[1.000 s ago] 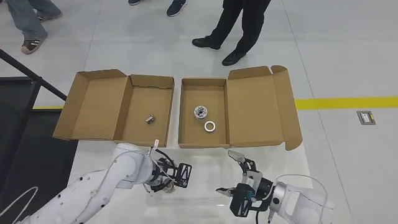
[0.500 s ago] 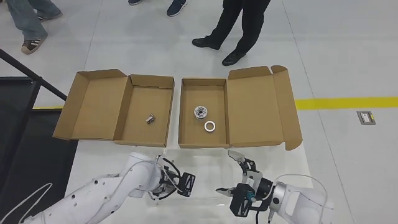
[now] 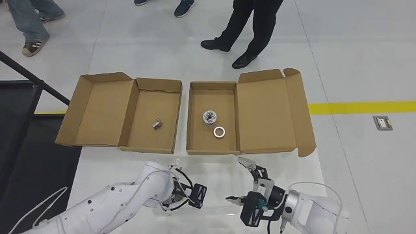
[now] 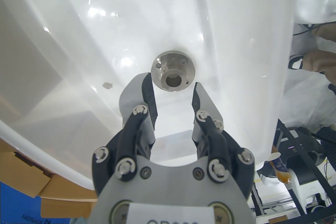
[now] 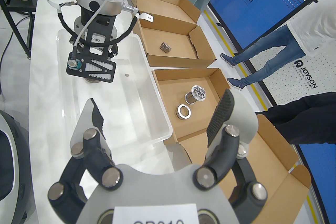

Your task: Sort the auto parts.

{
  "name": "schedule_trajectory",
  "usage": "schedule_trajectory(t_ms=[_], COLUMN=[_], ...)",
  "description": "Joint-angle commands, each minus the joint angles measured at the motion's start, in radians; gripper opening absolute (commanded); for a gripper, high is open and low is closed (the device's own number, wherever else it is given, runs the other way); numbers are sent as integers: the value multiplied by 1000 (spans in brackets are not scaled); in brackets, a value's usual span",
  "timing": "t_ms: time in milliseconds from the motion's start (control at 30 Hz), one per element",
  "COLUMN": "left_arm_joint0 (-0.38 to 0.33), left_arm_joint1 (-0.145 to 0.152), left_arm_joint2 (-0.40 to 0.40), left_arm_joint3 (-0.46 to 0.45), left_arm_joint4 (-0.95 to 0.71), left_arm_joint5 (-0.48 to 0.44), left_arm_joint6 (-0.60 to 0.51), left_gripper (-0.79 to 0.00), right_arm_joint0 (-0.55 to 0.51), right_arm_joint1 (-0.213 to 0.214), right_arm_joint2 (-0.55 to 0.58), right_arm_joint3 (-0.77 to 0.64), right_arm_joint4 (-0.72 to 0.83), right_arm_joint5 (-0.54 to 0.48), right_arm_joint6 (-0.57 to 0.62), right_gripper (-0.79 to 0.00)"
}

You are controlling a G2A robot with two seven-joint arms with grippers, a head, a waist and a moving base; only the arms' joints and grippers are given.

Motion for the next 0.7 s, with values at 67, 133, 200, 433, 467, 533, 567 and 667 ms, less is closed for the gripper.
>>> schedule_trajectory(t_ms=[67, 133, 200, 433, 467, 533, 567, 667], left_arm_joint0=[9, 16, 22, 45, 48, 54, 58, 68], left_arm_joint1=[-13, -18, -21, -33, -34, -37, -37, -40], left_arm_joint2=[0, -2, -4, -10, -13, -17, -20, -25], left_arm_joint3=[14, 23, 27, 41, 43, 45, 46, 49], left_arm_joint4=[4, 14, 22, 57, 58, 65, 67, 85], left_arm_joint5=[19, 31, 41, 60, 65, 71, 76, 80], left_arm_joint6=[-5, -4, -1, -9, -7, -7, -4, -4], left_gripper=[-428, -431, -434, -440, -440, -449, -453, -468], right_arm_joint0=[0, 0, 0, 0, 0, 0, 0, 0], right_arm_joint1=[0, 0, 0, 0, 0, 0, 0, 0], right_arm_joint2=[0, 0, 0, 0, 0, 0, 0, 0], right_arm_joint3=[0, 0, 0, 0, 0, 0, 0, 0], right_arm_joint4=[0, 0, 0, 0, 0, 0, 0, 0], right_arm_joint5=[0, 0, 0, 0, 0, 0, 0, 0], right_arm_joint6=[0, 0, 0, 0, 0, 0, 0, 0], right_gripper=[0, 0, 0, 0, 0, 0, 0, 0])
